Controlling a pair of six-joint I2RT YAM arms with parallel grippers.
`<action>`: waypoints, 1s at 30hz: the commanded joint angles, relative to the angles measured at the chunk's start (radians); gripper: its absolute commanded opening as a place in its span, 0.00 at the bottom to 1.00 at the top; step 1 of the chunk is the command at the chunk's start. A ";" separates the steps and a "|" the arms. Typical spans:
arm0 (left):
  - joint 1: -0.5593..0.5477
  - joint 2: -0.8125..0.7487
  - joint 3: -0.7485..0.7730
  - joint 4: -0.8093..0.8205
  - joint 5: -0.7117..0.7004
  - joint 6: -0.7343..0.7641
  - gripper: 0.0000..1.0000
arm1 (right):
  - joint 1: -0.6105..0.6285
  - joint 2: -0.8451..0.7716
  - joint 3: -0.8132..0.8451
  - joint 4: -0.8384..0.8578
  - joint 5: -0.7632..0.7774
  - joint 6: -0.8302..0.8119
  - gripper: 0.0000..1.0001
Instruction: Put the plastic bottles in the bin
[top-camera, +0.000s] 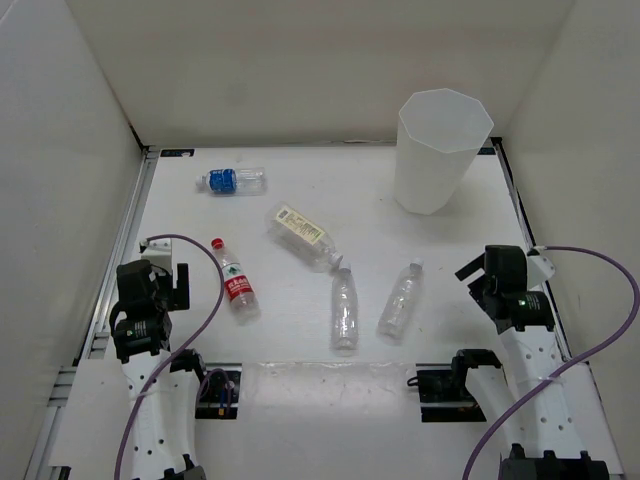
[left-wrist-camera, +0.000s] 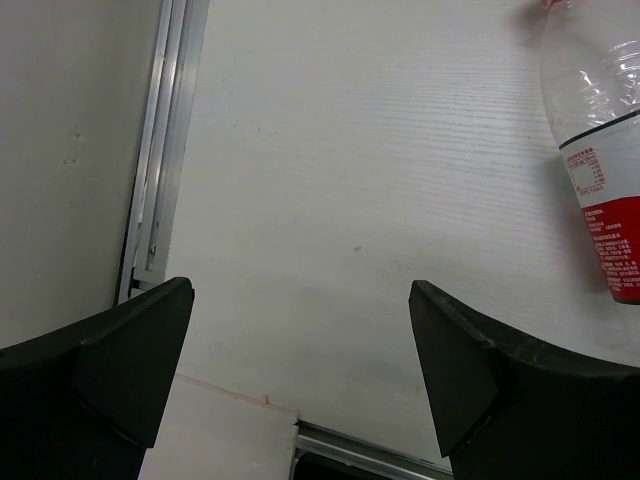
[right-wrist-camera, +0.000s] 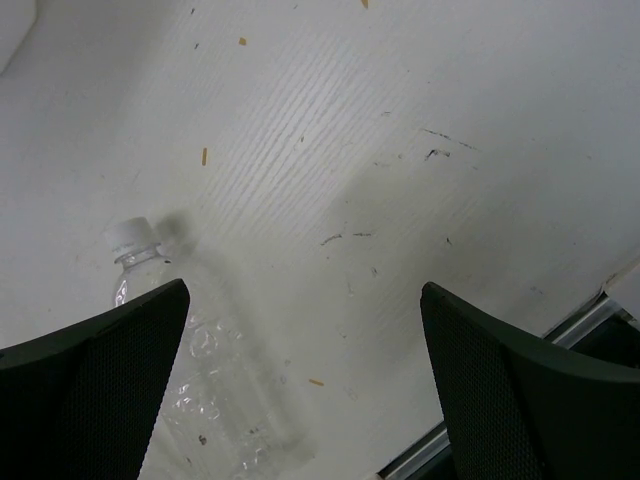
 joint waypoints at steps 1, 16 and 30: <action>-0.005 -0.007 -0.003 0.002 -0.011 -0.021 1.00 | -0.002 0.000 0.010 0.038 0.012 -0.022 1.00; -0.005 0.013 -0.012 0.031 -0.049 0.100 1.00 | 0.677 0.524 0.243 -0.148 0.173 -0.003 1.00; -0.005 0.004 -0.012 0.022 0.002 0.109 1.00 | 0.496 0.701 0.114 0.197 -0.198 0.063 1.00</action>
